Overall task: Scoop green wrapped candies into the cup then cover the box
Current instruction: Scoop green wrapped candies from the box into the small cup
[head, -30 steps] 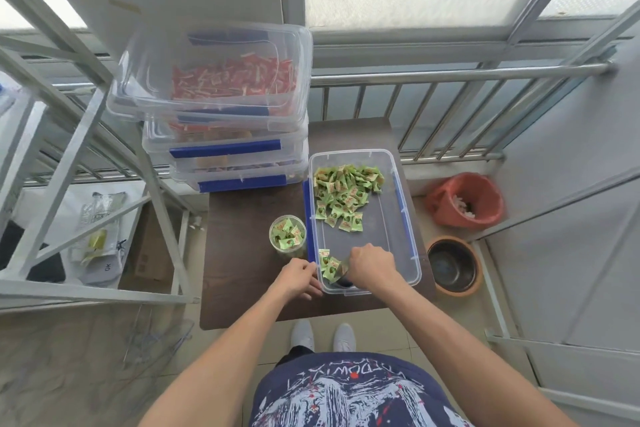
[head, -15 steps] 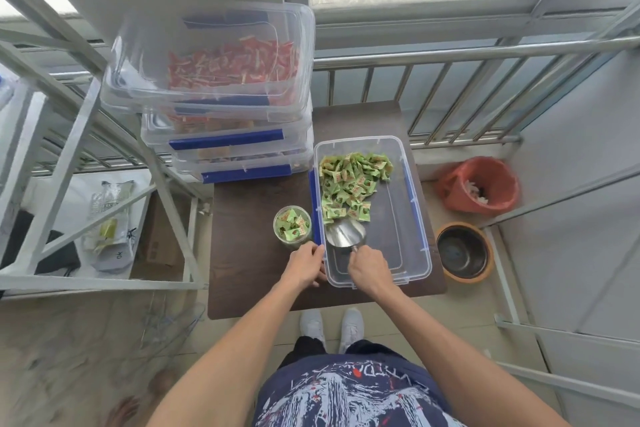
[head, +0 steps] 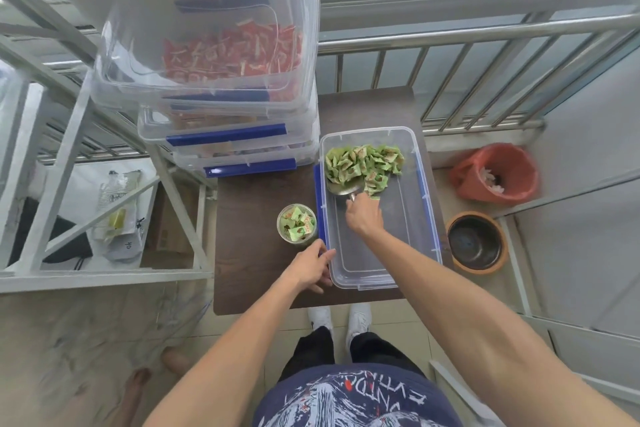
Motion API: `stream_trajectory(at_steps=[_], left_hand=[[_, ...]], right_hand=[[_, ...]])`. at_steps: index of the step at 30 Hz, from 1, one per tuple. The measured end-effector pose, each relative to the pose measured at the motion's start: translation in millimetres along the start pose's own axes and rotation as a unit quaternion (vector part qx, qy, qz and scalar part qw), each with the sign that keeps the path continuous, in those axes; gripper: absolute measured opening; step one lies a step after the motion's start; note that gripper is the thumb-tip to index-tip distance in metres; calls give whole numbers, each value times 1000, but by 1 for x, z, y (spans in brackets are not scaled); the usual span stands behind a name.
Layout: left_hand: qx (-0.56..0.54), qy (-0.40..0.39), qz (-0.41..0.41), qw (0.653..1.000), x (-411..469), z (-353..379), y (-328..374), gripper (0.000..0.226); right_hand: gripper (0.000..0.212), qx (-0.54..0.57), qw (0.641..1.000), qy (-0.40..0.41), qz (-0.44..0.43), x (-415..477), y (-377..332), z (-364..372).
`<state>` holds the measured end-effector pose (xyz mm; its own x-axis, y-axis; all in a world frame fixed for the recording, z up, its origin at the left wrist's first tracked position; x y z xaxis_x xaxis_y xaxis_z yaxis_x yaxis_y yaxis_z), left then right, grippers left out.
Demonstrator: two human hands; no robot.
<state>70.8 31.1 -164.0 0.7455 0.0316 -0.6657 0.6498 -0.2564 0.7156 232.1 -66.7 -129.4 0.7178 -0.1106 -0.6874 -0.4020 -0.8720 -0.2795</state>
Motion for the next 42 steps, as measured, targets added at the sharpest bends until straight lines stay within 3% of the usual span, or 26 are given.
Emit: stream_trajectory(at_steps=[11,18,22,26,30,34,42], left_hand=[[7,-26,-13,1000,0,-2,2,28],[14,7,-17,1000,-6,-14,-7,50],[19,2,-39,999,-16,-21,-23,42],[101,144,-38,984,-21,-67,-37,21],[91,237,-16,967,-31,-93,-34,65],[65,255,61,963,-38,-98,-2,89],[42,263,85,960,-38,-96,3,84]], right_hand=[[30,144,985,-15,94,9,45,10],[26,167,984,-2,63,-10,73,-2],[24,193,981,0,23,-16,80,-20],[23,161,985,-10,-56,-43,70,-46],[19,94,986,-48,-130,-68,56,-61],[19,3,979,-95,-181,-94,40,-64],[32,-207,955,-49,-205,-118,11,-62]])
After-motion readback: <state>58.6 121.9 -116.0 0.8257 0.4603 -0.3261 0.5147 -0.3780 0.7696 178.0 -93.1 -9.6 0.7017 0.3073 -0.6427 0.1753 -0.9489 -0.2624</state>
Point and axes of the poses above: each hand's wrist, its own x-axis towards the middle knuckle, its own z-axis out of the palm, y = z × x, the point moved 10 cm from there along x, towards the middle knuckle, and after that the axes turned 14 degrees about z, right-handed, at the moved point
